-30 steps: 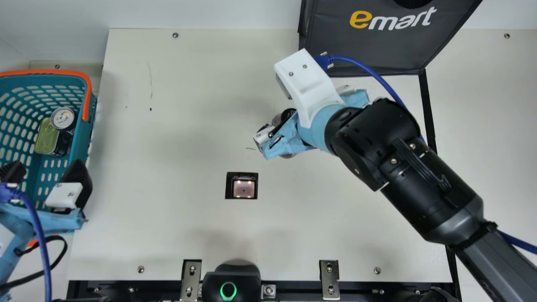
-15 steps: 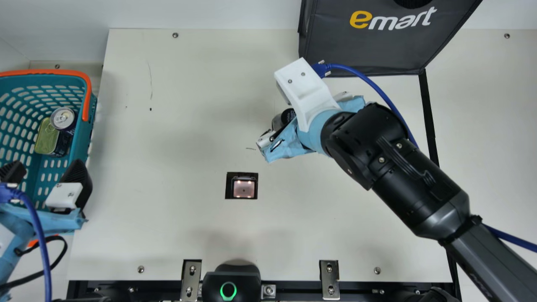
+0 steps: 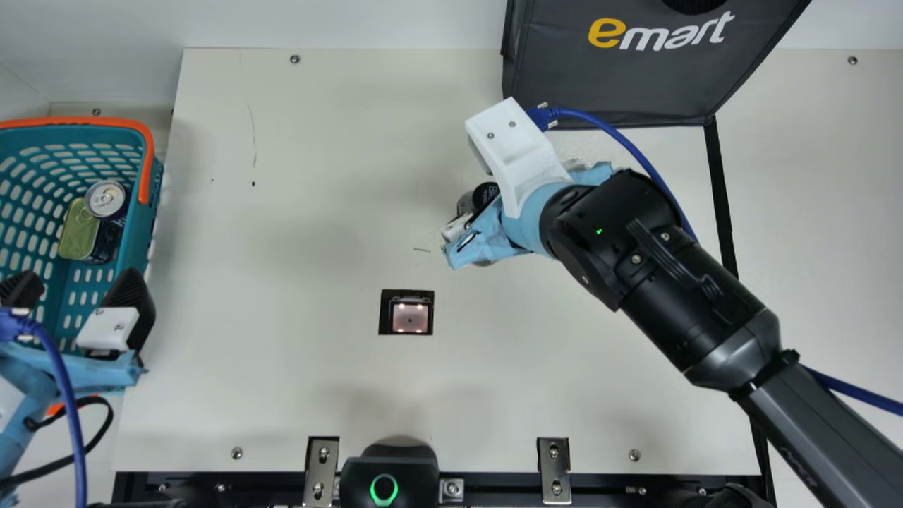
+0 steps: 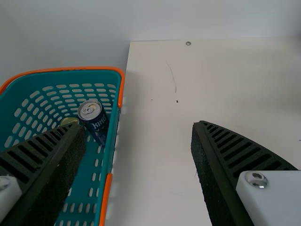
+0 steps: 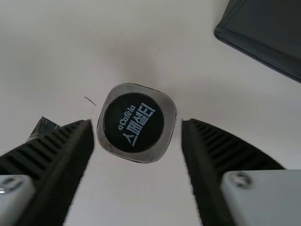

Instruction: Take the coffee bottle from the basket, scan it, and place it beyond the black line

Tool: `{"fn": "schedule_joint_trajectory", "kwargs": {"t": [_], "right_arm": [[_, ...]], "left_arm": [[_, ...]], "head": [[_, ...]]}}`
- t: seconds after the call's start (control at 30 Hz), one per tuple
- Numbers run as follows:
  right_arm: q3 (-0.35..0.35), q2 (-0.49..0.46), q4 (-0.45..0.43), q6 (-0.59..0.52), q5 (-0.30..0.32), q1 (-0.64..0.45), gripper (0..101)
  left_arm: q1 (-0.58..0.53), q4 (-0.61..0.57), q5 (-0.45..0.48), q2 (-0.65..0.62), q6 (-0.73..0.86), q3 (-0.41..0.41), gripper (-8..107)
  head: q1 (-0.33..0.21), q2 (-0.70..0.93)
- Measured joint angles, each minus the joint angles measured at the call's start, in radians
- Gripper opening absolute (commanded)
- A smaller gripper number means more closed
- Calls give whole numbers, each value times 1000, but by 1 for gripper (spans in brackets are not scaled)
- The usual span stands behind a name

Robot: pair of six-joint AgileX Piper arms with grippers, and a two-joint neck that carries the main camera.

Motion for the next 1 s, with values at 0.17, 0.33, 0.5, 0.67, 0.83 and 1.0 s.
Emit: {"fn": "schedule_joint_trajectory", "kwargs": {"t": [0.17, 0.33, 0.5, 0.67, 0.83, 1.0], "right_arm": [[0, 5, 4, -6, -8, -4, 0], [-4, 11, 4, -10, -10, -3, 0], [-10, 11, 3, -17, -4, -3, 0], [-29, 11, 0, -22, 7, -4, 0], [-52, 6, -14, -28, 8, -7, 0], [-69, 5, -15, -34, 15, -9, 0]], "left_arm": [[0, 0, 0, 0, 0, 0, 90], [0, 0, 0, 0, 0, 0, 90], [0, 0, 0, 0, 0, 0, 90], [0, 0, 0, 0, 0, 0, 90], [0, 0, 0, 0, 0, 0, 90], [0, 0, 0, 0, 0, 0, 90]], "head": [[-2, 0], [-2, 0], [0, 0], [0, 0], [-2, 0], [-2, -35]]}}
